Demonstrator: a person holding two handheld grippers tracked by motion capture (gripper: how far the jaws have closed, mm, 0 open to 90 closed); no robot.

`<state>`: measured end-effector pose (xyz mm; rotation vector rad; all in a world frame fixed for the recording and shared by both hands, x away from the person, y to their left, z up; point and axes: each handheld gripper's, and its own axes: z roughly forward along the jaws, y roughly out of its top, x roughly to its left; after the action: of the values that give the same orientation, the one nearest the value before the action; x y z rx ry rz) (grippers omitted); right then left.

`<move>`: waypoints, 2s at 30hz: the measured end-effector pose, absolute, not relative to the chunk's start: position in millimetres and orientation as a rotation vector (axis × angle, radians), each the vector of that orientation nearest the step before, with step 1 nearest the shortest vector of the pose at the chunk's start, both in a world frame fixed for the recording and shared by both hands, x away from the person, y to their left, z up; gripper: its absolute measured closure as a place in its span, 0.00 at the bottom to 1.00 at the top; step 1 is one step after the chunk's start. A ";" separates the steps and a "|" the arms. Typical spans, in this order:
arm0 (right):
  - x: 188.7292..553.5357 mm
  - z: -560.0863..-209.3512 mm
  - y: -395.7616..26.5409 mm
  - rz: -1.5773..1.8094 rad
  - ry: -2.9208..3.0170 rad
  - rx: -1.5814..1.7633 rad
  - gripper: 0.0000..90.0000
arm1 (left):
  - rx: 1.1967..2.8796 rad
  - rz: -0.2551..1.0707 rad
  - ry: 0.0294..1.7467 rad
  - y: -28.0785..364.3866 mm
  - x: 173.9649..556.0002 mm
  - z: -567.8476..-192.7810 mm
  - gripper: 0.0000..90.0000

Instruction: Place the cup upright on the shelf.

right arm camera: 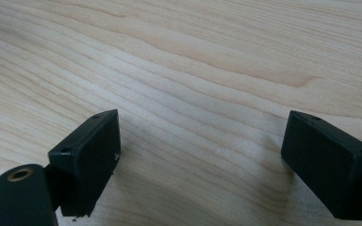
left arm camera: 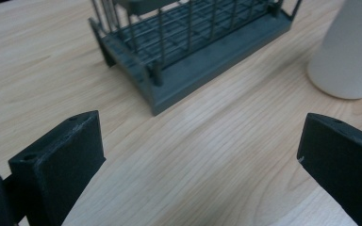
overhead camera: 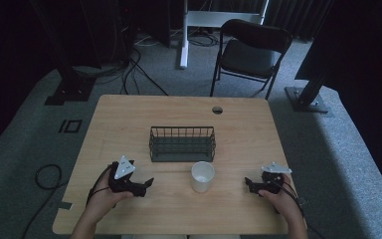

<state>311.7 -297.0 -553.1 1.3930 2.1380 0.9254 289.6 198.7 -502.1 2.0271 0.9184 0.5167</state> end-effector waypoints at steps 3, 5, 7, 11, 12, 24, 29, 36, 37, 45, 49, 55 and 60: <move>311.7 -553.1 -297.0 0.925 2.138 1.393 0.13 | 2.028 0.510 0.883 193.2 288.4 -499.3 0.02; 311.7 -553.1 -297.0 0.925 2.138 1.393 0.13 | 2.028 0.510 0.883 193.2 288.4 -499.3 0.02; 311.7 -553.1 -297.0 0.925 2.138 1.393 0.13 | 2.020 0.486 0.848 187.5 288.0 -496.8 0.02; 311.7 -553.1 -297.0 0.926 2.138 1.393 0.13 | 2.039 0.472 0.809 178.1 287.1 -495.4 0.02; 311.7 -553.1 -297.0 0.926 2.138 1.393 0.13 | 2.041 0.472 0.797 175.8 286.9 -495.0 0.02; 311.8 -553.2 -297.0 0.925 2.140 1.391 0.13 | 2.042 0.421 0.710 147.2 285.6 -491.7 0.02; 311.8 -553.2 -296.9 0.925 2.141 1.390 0.13 | 2.047 0.406 0.668 133.8 284.8 -491.0 0.02; 311.7 -553.2 -296.8 0.926 2.144 1.388 0.13 | 2.053 0.383 0.633 116.5 284.8 -493.8 0.02; 311.6 -553.1 -296.8 0.925 2.145 1.387 0.13 | 2.056 0.381 0.631 114.2 285.3 -494.2 0.02; 311.7 -553.2 -296.8 0.926 2.145 1.387 0.13 | 2.053 0.358 0.609 96.8 288.8 -498.2 0.02; 311.7 -553.2 -296.8 0.926 2.145 1.387 0.13 | 2.051 0.352 0.595 89.2 290.0 -499.5 0.02; 311.7 -553.2 -296.8 0.926 2.144 1.388 0.13 | 2.050 0.337 0.567 76.9 291.7 -498.5 0.02; 311.7 -553.2 -296.8 0.926 2.145 1.388 0.13 | 2.046 0.338 0.562 68.1 293.9 -498.1 0.02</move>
<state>311.7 -296.8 -553.2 1.3875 2.1446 0.9261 293.9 68.1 -498.1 2.0457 0.5618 0.3383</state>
